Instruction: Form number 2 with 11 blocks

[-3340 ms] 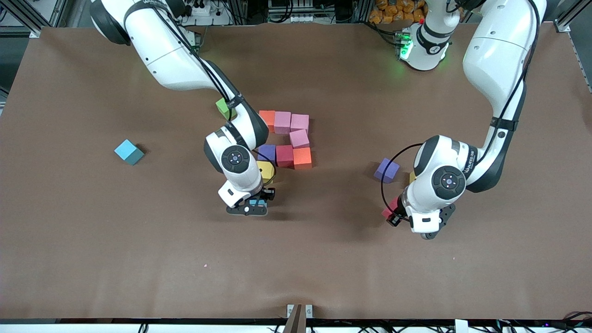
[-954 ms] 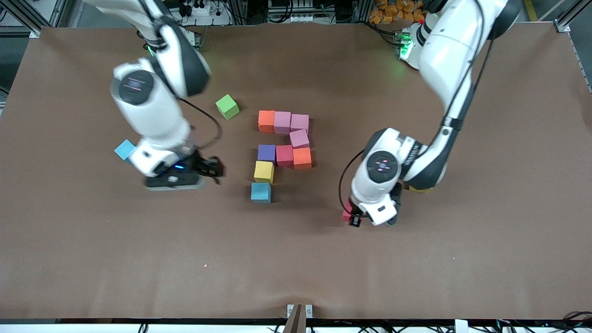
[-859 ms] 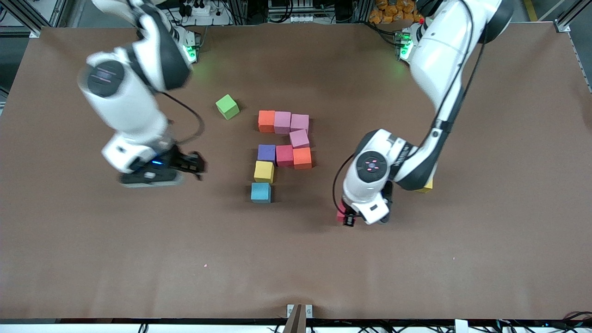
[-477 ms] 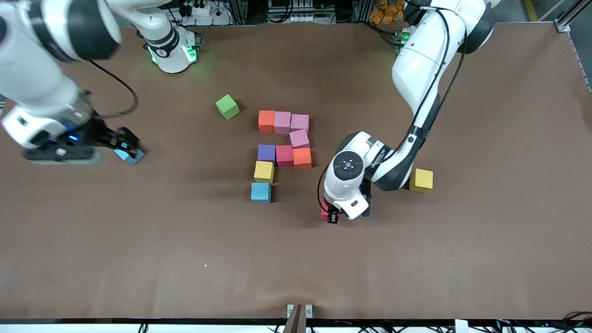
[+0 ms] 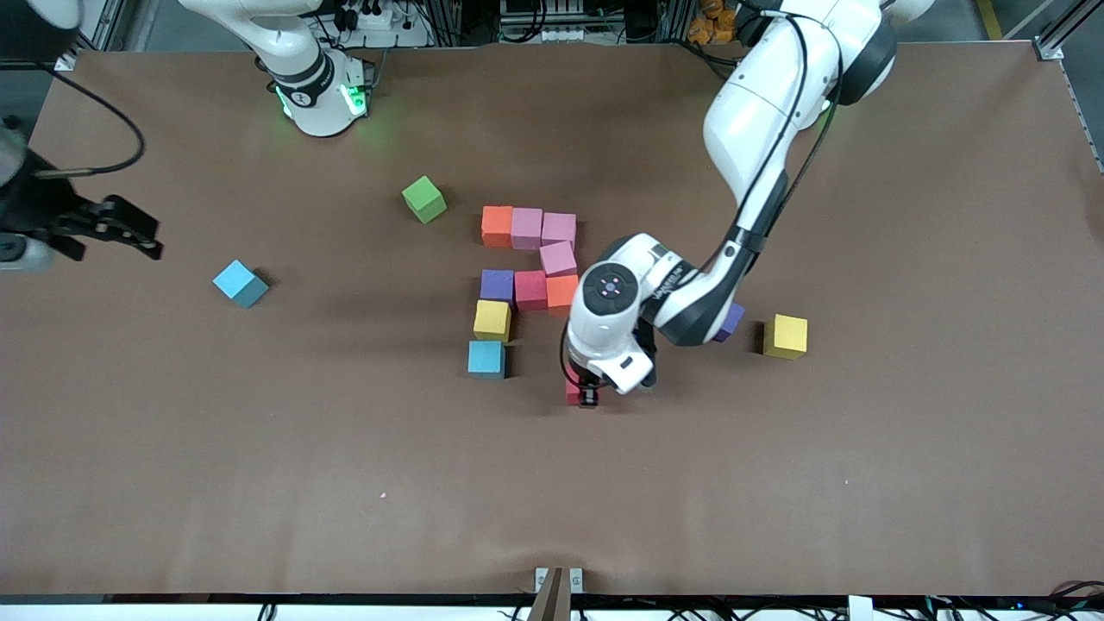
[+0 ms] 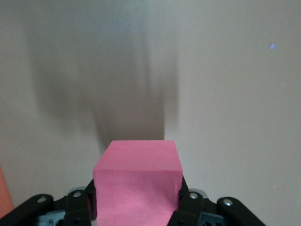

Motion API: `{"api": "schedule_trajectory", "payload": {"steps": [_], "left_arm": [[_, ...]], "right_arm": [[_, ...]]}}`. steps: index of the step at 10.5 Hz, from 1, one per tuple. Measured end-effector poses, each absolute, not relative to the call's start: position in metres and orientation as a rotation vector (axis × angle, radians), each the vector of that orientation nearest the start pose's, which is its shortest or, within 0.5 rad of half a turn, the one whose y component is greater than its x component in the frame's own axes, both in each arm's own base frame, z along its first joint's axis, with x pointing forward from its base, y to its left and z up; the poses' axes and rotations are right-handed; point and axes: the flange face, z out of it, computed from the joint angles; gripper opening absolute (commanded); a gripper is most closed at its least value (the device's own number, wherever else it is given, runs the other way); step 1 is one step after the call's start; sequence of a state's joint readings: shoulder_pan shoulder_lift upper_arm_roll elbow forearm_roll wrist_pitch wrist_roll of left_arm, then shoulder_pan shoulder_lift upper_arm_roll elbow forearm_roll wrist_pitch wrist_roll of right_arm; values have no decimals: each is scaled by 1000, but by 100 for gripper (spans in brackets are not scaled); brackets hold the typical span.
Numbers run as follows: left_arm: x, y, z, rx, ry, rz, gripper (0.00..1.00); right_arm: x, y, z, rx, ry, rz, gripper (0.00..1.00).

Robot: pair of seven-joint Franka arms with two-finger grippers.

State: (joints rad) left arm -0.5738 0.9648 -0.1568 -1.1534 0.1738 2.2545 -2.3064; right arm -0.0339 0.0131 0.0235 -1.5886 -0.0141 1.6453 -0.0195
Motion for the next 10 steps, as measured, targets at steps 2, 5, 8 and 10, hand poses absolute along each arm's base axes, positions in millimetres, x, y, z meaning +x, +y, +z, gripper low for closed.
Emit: {"api": "schedule_trajectory", "payload": {"steps": [2,5,8,10], "left_arm": [[603,-498,230,-2326,-2337,23,0],[598,-510,238,-2332,-2368,83,0],[583,-534,228,-2381,-2356,105,0],[574,-548,218,-2405,-2348,118,0]], "right_arm": [[565,-18,615,-3156,4,-68,100],[565,-33,615,-3157,37,-68,100],[566,-33,624,-3157,38,-97,100],[566,-36,627,-3157,45,-105,100]]}}
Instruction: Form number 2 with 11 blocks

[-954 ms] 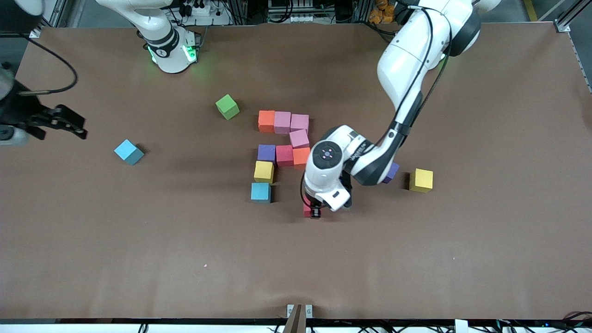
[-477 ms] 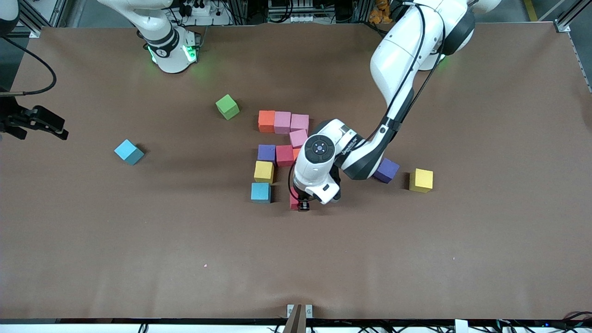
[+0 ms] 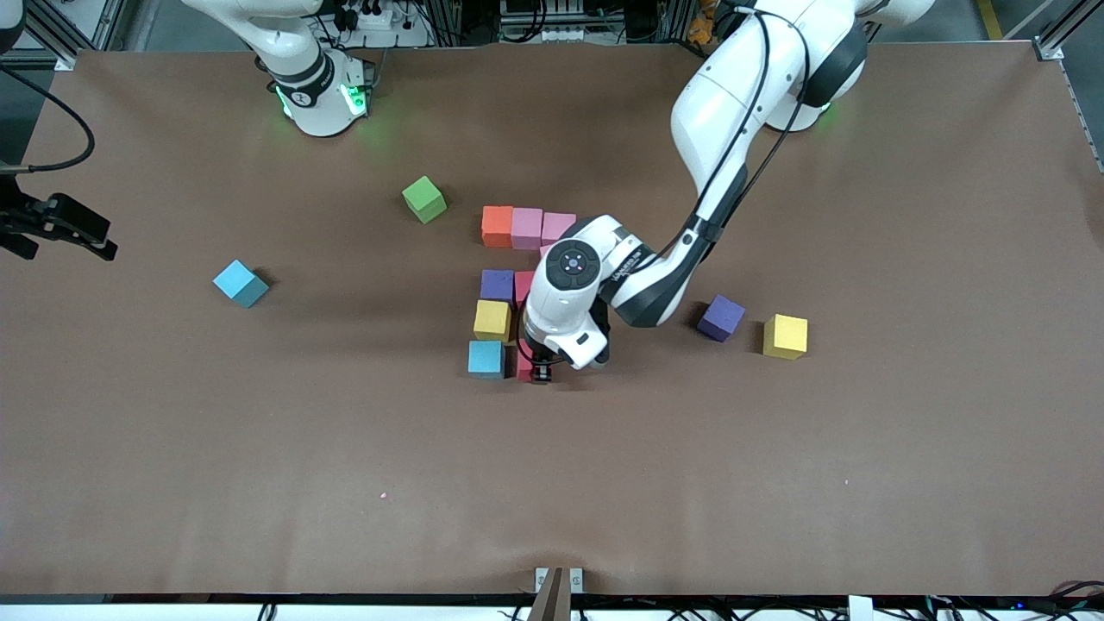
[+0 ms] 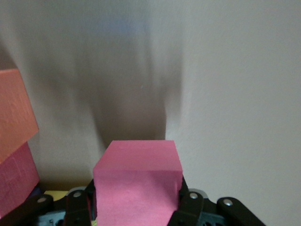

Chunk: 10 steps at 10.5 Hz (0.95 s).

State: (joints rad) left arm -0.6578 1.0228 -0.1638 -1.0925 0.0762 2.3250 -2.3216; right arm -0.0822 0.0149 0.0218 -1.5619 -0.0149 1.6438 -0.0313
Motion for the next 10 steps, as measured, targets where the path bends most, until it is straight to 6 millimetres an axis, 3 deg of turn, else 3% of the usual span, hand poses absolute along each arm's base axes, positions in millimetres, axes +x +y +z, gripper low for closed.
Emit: {"api": "schedule_trajectory", "payload": {"steps": [3,6,10], "left_arm": [[571,-553,211,-2422,-2354,120,0],[572,-551,199,-2415,-2353,112,0],[577,-547,200,-2422,-2364,86,2]], "right_arm": [[557,-63,634,-3155,119,-44,100],[551,-68,637,-3152,133,15,100],[551,-67,653,-3155,130,-38,100]]}}
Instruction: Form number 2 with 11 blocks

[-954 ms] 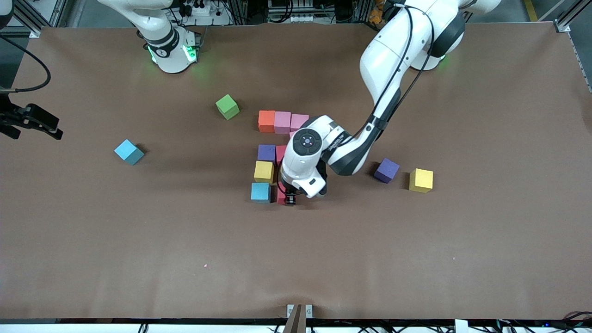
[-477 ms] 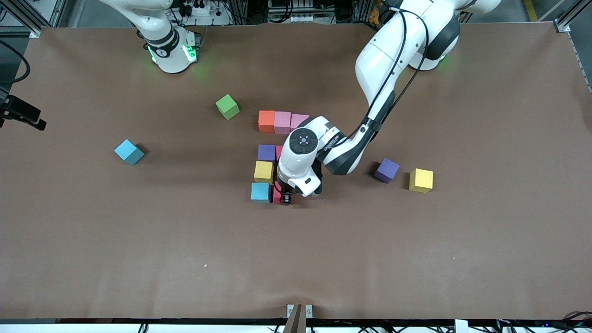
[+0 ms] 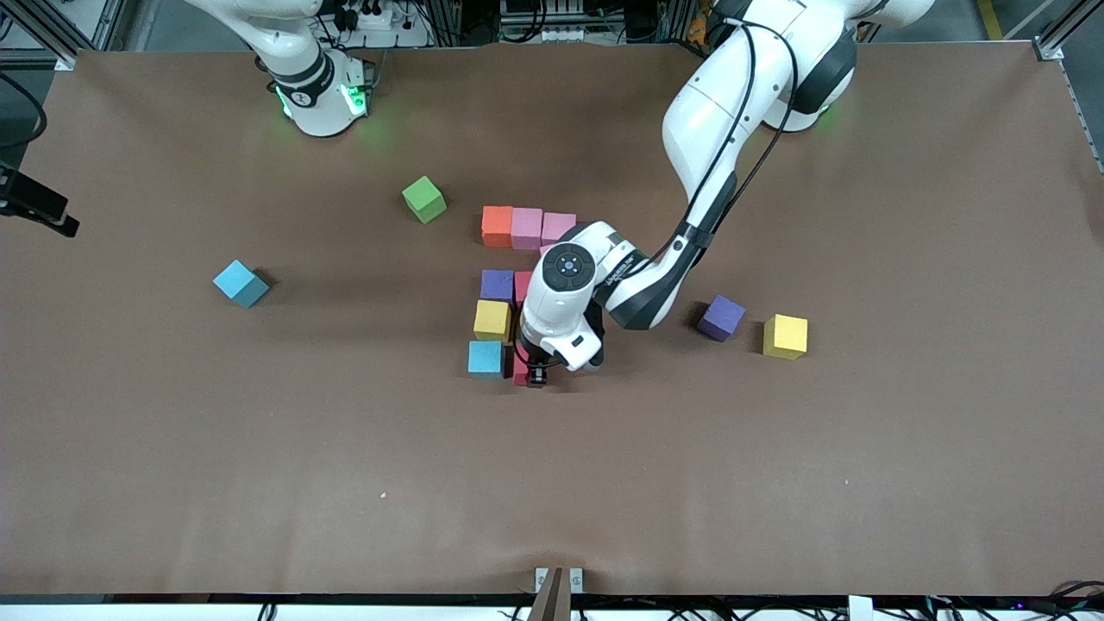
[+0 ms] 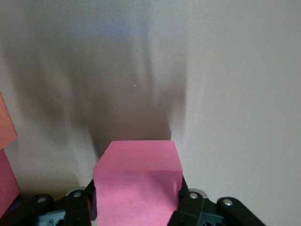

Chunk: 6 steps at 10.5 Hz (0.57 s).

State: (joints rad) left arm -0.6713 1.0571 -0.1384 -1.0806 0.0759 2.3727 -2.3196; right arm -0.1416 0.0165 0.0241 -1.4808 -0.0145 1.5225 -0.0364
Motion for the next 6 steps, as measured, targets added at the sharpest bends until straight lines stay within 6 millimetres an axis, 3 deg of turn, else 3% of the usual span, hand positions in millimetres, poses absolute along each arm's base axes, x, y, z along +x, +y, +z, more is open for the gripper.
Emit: {"api": "schedule_trajectory", "payload": {"steps": [6], "left_arm": [[568,-558,199,-2532,-2269,68,7]], "right_arm": [[551,-68,655,-3155,134,-41,100]]}}
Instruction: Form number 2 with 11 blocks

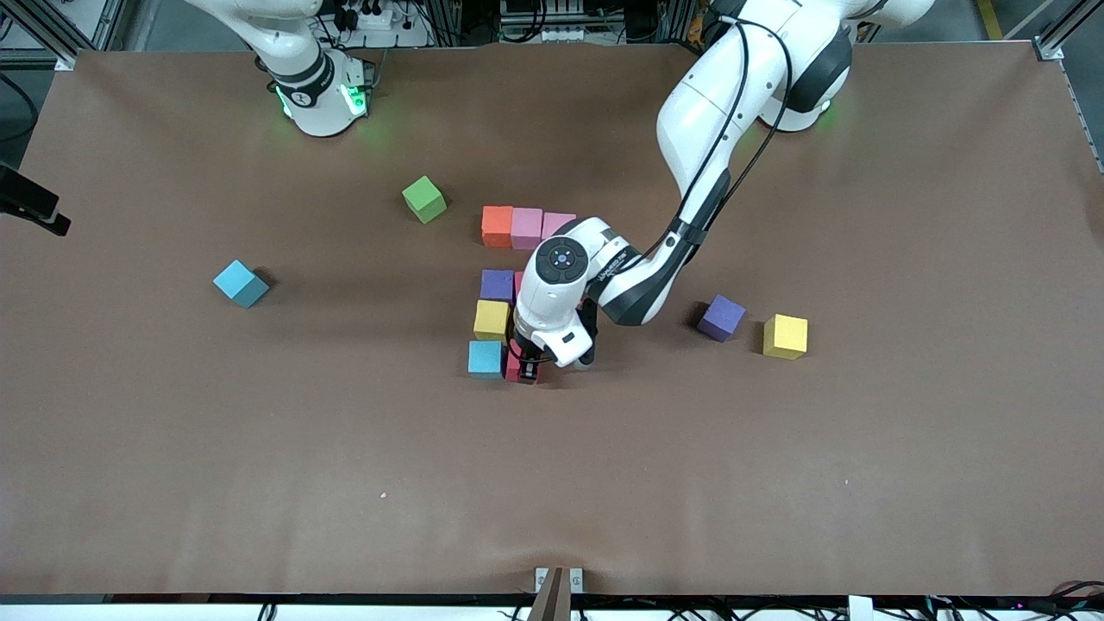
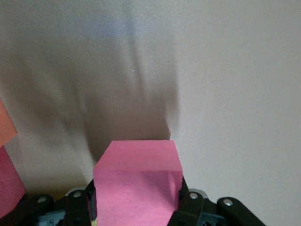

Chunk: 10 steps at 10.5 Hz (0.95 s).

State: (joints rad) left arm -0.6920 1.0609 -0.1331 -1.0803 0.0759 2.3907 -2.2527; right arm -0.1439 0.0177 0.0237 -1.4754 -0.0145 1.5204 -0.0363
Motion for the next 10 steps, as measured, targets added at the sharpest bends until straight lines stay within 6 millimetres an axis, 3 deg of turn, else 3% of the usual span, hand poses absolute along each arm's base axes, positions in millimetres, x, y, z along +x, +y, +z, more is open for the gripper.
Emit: {"api": "schedule_trajectory", "payload": {"steps": [3,4,6,10], "left_arm": [[569,-558,199,-2534,-2269,67,8],[569,-557,199,-2534,-2270,66,11],[569,-557,199,-2535,-2271,66,27],[570,-557,199,-2541,-2279,60,30]], "right_arm": [[551,-65,654,-3154,126,-27,100],[550,-65,654,-3154,124,-24,100],[550,-66,654,-3154,127,-23,100],[550,-67,660,-3155,133,-43,100]]}}
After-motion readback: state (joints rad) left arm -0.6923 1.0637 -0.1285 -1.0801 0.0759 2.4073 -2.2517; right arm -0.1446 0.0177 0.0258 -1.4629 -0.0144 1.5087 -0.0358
